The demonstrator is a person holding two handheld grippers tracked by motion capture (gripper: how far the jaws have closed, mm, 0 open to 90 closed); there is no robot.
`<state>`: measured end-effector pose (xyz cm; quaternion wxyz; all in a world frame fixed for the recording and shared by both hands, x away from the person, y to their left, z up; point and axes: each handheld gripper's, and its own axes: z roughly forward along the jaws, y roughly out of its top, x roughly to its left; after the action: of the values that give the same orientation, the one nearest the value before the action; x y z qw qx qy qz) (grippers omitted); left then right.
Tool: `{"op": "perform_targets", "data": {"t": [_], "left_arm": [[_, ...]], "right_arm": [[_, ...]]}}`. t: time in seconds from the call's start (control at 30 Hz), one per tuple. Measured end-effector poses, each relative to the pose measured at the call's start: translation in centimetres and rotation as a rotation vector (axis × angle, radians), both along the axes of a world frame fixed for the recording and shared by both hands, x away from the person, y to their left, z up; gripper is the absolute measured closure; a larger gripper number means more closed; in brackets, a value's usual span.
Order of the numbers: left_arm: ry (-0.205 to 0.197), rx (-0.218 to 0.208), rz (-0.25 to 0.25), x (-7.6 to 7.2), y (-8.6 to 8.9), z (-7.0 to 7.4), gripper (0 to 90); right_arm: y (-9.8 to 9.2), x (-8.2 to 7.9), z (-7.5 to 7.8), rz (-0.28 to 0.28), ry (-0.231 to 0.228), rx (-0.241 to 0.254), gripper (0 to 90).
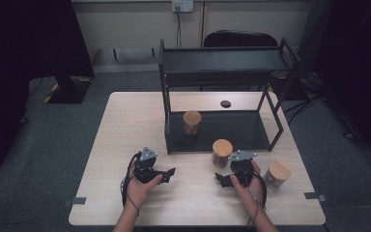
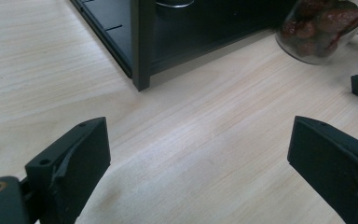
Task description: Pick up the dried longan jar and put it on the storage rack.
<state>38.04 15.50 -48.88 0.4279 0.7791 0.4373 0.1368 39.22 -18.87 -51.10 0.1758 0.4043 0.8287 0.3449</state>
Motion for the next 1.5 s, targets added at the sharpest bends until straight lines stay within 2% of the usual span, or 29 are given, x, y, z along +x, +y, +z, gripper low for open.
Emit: {"op": "perform_targets", "data": {"t": [1.5], "left_arm": [[0.012,0.022,0.052,-2.0,3.5,-0.5,5.5]], "right_arm": [[0.0,0.0,0.0,0.000,0.000,0.000,0.0]]}}
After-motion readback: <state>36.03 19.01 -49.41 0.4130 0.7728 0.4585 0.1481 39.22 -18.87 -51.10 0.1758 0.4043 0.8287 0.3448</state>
